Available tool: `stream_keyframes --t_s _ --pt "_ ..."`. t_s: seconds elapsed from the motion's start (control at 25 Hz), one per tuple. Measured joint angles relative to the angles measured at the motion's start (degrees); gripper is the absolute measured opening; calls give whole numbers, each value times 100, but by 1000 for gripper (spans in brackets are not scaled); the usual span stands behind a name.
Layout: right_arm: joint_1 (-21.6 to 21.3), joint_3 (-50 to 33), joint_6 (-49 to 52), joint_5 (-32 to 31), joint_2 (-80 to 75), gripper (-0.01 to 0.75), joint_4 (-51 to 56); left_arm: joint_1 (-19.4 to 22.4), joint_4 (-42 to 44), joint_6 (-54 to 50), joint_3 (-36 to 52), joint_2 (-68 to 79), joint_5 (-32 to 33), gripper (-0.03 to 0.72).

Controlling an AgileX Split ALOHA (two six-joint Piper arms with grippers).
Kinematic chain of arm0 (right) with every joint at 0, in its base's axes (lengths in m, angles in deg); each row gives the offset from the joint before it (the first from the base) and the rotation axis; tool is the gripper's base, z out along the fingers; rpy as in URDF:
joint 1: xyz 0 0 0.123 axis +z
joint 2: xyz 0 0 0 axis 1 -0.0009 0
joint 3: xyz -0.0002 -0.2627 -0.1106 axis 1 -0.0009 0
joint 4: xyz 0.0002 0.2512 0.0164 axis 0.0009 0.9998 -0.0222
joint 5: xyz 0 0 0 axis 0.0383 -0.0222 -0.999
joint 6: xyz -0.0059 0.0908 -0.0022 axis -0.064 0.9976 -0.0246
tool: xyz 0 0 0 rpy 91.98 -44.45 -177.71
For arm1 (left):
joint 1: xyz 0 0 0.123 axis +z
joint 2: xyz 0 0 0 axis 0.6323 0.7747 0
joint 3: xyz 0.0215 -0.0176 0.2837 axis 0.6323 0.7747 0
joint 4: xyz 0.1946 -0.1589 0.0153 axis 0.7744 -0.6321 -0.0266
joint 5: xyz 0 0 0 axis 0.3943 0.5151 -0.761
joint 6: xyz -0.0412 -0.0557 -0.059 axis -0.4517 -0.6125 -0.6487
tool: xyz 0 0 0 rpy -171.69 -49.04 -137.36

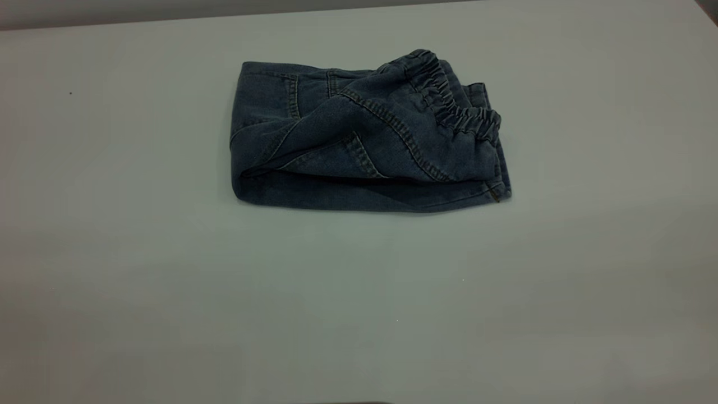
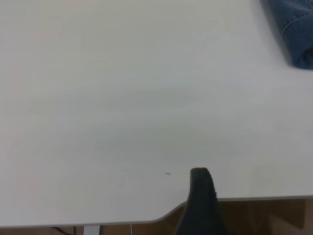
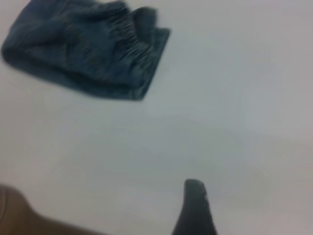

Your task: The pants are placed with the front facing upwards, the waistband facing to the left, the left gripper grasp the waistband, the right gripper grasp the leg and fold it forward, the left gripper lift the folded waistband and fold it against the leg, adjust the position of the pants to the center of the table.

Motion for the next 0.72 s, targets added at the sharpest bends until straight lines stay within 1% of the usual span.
stream_keyframes --t_s 0.16,0.28,0.72 --pt "-330 0 0 -11 20 463 17 -132 0 0 0 0 0 496" --pt "-430 0 0 -11 20 463 17 -185 0 0 0 0 0 496" --pt "-437 0 0 -11 20 463 33 -196 0 0 0 0 0 496"
